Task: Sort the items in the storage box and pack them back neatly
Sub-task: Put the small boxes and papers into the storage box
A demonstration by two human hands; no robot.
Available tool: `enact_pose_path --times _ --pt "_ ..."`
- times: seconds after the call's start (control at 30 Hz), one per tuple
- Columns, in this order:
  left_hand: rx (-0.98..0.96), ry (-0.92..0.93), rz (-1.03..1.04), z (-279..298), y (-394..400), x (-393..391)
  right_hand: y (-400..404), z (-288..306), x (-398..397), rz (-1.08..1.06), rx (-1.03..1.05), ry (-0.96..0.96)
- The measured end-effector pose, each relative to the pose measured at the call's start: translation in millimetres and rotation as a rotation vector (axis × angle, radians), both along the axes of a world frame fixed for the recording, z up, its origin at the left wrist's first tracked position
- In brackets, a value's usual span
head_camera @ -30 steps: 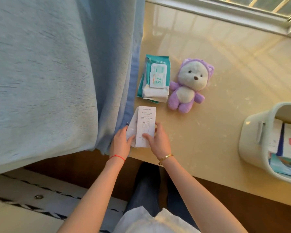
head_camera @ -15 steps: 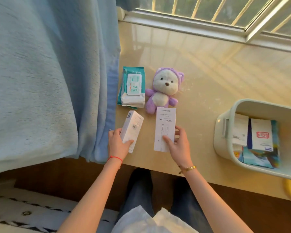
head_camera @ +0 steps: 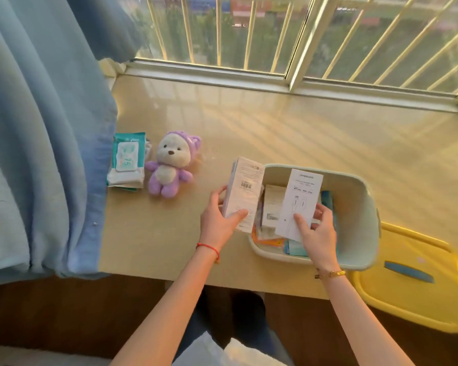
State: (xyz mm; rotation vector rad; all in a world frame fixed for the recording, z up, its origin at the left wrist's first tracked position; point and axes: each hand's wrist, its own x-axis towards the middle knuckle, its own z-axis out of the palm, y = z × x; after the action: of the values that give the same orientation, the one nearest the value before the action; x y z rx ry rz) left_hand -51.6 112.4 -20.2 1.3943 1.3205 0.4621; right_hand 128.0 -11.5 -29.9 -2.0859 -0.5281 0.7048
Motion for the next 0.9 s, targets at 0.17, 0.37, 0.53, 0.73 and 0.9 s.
enact_pose_path --times 0.17,0.37,0.53,0.73,0.9 --pt "-0.025 0.033 -0.043 -19.8 -30.3 73.5 -16.7 -17.5 65.7 -0.006 -0.083 -0.032" --pt "-0.075 0.176 -0.038 -72.5 -49.7 122.3 -14.9 -67.1 99.0 0.047 -0.198 0.015" --pt "-0.112 0.216 0.013 -106.6 -56.3 139.6 -11.3 -100.9 106.7 0.114 -0.264 0.045" --pt "0.039 0.366 -0.043 -108.7 -55.2 145.7 -11.8 -113.6 105.5 0.251 -0.418 -0.238" --pt "0.167 0.427 -0.143 -83.8 -50.5 137.8 -4.1 -86.7 99.1 0.237 -0.309 -0.461"
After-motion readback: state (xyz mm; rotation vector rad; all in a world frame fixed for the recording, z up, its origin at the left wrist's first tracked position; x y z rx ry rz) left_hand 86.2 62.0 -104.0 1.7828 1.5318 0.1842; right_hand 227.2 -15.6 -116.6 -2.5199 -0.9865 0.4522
